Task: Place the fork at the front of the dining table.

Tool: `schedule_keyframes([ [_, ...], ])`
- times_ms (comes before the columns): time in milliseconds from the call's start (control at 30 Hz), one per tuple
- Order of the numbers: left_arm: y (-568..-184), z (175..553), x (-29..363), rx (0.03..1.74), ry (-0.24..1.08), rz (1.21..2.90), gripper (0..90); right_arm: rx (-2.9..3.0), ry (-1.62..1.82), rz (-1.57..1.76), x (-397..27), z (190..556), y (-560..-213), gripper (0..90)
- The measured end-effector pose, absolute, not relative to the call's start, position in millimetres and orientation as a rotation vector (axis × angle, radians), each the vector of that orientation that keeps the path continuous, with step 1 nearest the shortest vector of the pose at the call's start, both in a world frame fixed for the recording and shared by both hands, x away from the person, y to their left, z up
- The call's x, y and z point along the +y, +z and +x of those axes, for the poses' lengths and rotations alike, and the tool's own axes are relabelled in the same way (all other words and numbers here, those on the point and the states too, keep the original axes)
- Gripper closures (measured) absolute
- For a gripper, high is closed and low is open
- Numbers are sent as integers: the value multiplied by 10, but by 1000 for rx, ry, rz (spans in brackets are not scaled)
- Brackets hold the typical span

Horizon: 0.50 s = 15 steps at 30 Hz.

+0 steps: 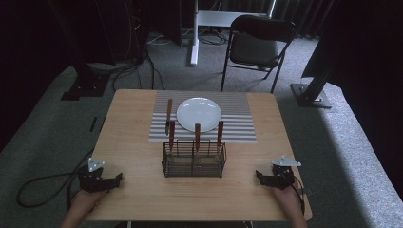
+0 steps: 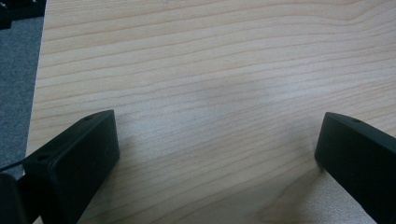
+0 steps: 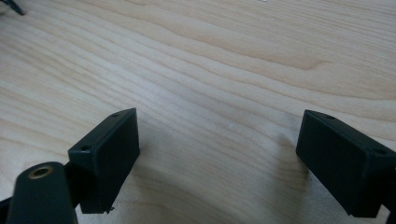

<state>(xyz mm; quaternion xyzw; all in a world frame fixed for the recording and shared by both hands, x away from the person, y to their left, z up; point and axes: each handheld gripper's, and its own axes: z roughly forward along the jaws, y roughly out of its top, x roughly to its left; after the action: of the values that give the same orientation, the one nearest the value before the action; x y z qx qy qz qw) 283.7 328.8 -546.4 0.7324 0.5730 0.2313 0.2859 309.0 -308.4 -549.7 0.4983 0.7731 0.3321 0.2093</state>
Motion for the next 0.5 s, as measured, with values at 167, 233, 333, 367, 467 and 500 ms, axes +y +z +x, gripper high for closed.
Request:
schedule_keyframes([
  [167,-5465,2838,3287,1532,619,1956,0,2170,924,1374,-3087,3083,-5495,115],
  [233,-5465,2838,3287,1532,618,1956,0,2184,912,1373,-3093,3076,-5483,116],
  [333,-5465,2838,3287,1532,618,1957,0,2191,941,1396,-3128,3041,-5466,126],
  [367,-5465,2839,3288,1531,618,1957,0,2182,950,1397,-3141,3029,-5458,126],
  [467,-5462,2838,3289,1532,616,1961,0,2167,949,1396,-3129,2991,-5434,126],
  [500,-5462,2838,3289,1532,616,1962,0,2167,938,1385,-3109,2973,-5431,127],
])
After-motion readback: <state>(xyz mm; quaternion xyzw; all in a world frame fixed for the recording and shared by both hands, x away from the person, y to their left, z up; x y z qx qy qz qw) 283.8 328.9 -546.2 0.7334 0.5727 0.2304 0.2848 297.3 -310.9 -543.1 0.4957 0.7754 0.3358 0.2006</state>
